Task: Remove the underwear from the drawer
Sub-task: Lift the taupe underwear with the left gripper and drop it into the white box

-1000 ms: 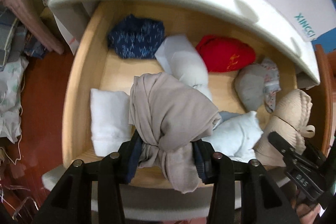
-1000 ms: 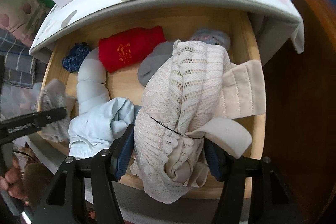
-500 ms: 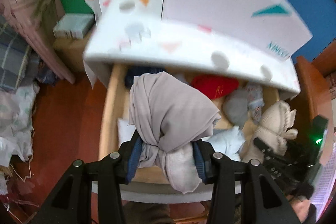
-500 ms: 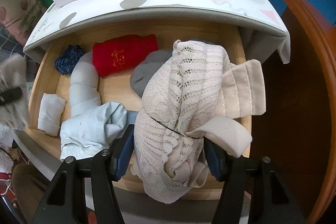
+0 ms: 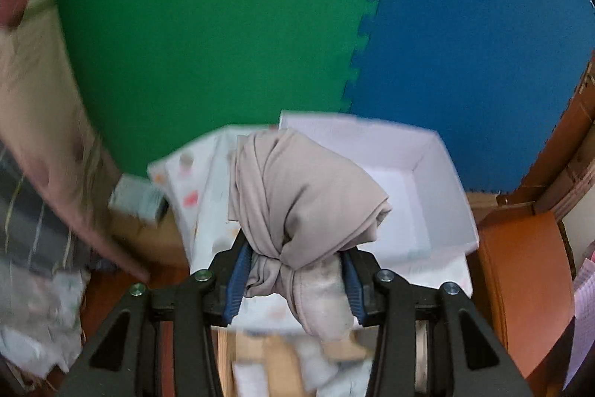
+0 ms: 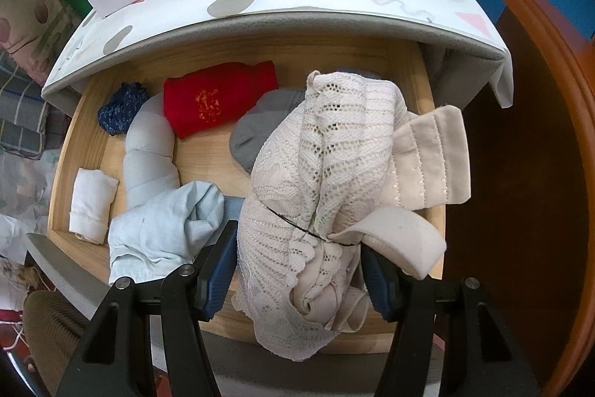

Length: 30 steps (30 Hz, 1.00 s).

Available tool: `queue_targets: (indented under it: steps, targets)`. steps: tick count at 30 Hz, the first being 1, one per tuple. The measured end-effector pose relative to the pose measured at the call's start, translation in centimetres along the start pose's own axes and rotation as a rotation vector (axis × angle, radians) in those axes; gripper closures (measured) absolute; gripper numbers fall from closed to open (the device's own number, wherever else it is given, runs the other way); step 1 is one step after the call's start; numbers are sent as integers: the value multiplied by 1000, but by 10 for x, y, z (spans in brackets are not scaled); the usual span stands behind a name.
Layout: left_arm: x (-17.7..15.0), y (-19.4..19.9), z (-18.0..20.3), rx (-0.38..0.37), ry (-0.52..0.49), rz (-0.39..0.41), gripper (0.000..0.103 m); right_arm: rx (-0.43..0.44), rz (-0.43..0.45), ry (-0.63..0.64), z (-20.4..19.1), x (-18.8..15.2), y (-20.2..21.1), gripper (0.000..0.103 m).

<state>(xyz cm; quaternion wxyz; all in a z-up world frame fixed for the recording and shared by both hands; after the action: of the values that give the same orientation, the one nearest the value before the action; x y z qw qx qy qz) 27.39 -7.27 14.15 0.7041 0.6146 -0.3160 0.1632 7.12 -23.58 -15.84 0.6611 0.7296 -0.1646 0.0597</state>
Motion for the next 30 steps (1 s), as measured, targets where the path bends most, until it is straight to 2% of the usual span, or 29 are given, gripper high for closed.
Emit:
queue_targets:
  steps: [3,6,10,15,22,26,30]
  targets:
    - [26,-25,15,-14,-55,-8,58,6,3,-13,3,0,2,45]
    - [31,-59,26,-32,-75,-61,58,12,4,-25,6,0,2,45]
    - [24,-111,36,-38,-79,-139,58,31,0,-34,7,-1,2,45]
    - [3,-156,34,-29,-44,-227,58,48,-12,-34,6,-1,1,45]
    - [-32,-174,29,-15,-28,-313,58,68,-11,-52,6,-1,1,45]
    - [-45,-171,25,44,-56,-317,58,68,-6,-50,5,-1,2,45]
    - [-53,-167,23,63,-56,-321,58,69,-6,-47,4,-1,2,45]
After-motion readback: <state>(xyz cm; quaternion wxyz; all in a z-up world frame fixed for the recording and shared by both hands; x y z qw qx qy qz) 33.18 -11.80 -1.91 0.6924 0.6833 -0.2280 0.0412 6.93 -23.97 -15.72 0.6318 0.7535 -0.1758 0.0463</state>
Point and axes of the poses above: each gripper's, at about its wrist camera, not at the fingertips, and y roughly against the way its jaws point, z to its right, x to its top, the point moved 9 cm from there along -y, roughly the way its jaws point, and after that the axes turned 1 degree about x, right-handed, at the moved point
